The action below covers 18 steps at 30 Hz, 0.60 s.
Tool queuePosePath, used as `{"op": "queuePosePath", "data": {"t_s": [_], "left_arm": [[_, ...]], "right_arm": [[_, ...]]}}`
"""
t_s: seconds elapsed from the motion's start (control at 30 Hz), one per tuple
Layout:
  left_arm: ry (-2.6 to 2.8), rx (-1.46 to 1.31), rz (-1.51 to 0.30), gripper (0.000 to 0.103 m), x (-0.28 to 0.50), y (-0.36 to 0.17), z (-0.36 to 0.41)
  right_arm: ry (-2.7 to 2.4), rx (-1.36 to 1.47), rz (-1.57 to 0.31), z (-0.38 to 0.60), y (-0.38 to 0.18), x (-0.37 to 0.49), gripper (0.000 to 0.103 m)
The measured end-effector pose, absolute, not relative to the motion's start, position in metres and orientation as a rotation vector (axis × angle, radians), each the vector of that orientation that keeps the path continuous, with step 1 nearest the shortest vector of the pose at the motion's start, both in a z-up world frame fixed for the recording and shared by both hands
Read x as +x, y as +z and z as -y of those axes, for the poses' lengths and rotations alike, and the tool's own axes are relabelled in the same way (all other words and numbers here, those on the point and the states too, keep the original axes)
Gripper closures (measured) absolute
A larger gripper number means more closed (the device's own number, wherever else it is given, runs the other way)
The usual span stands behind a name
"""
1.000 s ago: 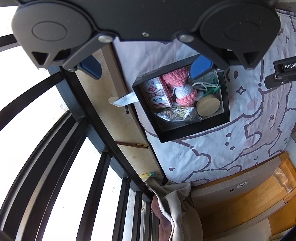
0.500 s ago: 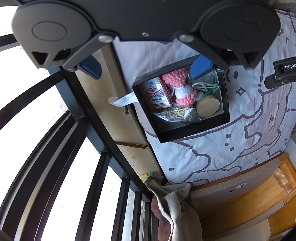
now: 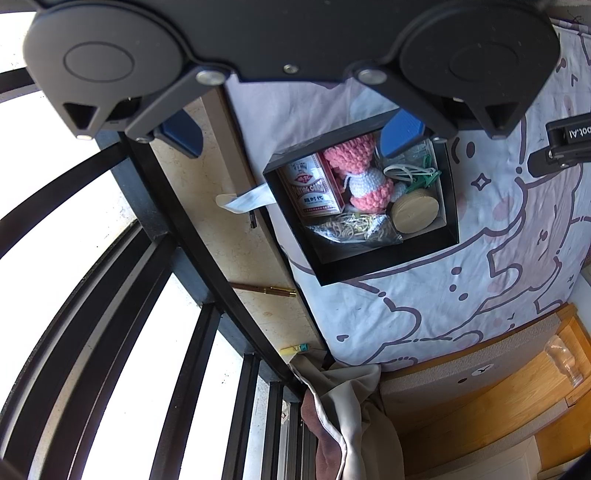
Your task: Organize objects
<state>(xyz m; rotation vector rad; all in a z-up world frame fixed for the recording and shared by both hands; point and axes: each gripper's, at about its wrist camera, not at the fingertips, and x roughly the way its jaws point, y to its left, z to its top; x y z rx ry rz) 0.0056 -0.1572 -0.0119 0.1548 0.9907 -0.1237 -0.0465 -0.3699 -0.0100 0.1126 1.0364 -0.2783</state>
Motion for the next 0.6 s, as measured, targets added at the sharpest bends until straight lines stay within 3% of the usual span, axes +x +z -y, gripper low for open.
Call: {"op": "queuePosePath", "data": {"t_s": [0.6], "left_arm": [[-0.126, 0.153, -0.99, 0.0, 0.0051, -0.0116, 0.1571]], "right_arm": [[-0.277, 0.109, -1.038, 0.3687, -0.0111, -0.0467, 0.0]]}}
